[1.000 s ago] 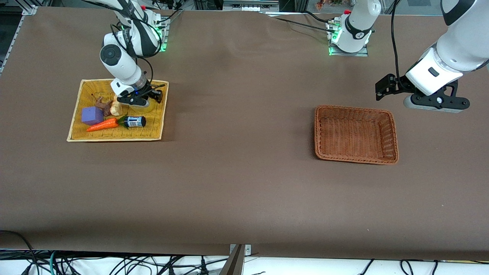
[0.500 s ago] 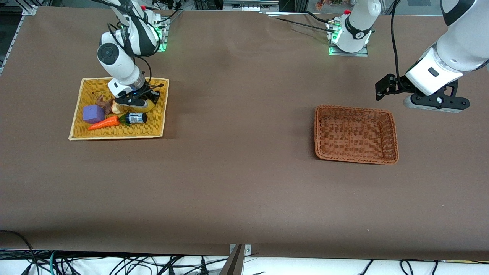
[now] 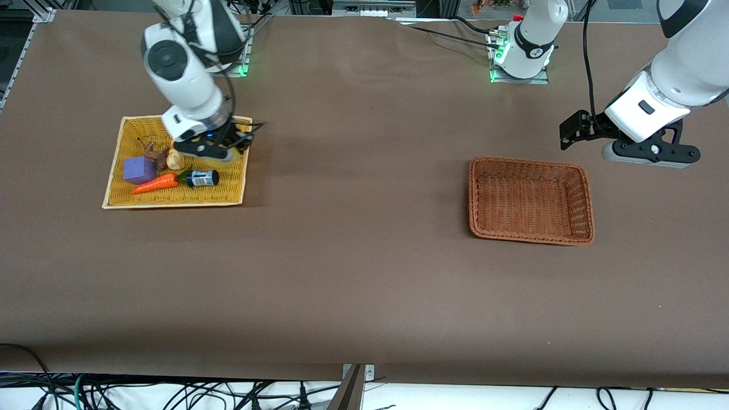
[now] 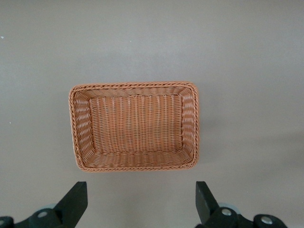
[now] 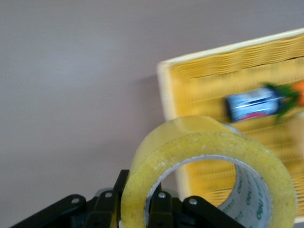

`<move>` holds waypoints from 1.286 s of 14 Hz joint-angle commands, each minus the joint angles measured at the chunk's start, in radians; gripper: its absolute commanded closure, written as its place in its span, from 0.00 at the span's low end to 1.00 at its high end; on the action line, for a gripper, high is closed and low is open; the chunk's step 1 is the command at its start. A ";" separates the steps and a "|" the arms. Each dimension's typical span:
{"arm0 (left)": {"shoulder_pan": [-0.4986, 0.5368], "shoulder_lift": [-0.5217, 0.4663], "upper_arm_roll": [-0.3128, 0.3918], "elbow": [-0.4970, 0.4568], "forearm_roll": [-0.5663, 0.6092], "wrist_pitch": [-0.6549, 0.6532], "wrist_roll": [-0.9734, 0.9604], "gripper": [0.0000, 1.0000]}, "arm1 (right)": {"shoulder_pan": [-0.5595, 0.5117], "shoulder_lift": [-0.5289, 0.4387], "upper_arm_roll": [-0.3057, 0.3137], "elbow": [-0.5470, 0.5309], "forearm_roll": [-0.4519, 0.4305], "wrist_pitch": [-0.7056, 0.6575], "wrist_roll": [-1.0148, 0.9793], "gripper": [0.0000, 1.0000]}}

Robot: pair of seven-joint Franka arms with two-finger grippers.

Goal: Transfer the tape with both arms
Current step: 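Lift the tape roll and carry it toward the table middle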

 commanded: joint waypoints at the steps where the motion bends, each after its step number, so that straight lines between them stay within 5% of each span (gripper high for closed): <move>1: 0.000 0.010 0.002 0.028 -0.006 -0.022 0.019 0.00 | 0.080 0.230 0.053 0.238 -0.012 -0.025 0.207 1.00; 8: 0.001 0.010 0.004 0.028 -0.012 -0.022 0.017 0.00 | 0.367 0.723 0.044 0.711 -0.383 -0.025 0.680 1.00; 10: 0.001 0.010 0.004 0.028 -0.010 -0.022 0.017 0.00 | 0.402 0.804 0.042 0.754 -0.457 -0.020 0.720 1.00; 14: 0.001 0.010 0.004 0.028 -0.010 -0.022 0.017 0.00 | 0.413 0.866 0.041 0.754 -0.471 -0.007 0.721 1.00; 15: 0.001 0.010 0.004 0.028 -0.009 -0.022 0.020 0.00 | 0.413 0.880 0.041 0.754 -0.469 0.002 0.721 0.95; 18: 0.000 0.013 0.004 0.028 -0.018 -0.039 0.022 0.00 | 0.413 0.895 0.041 0.754 -0.468 0.007 0.722 0.51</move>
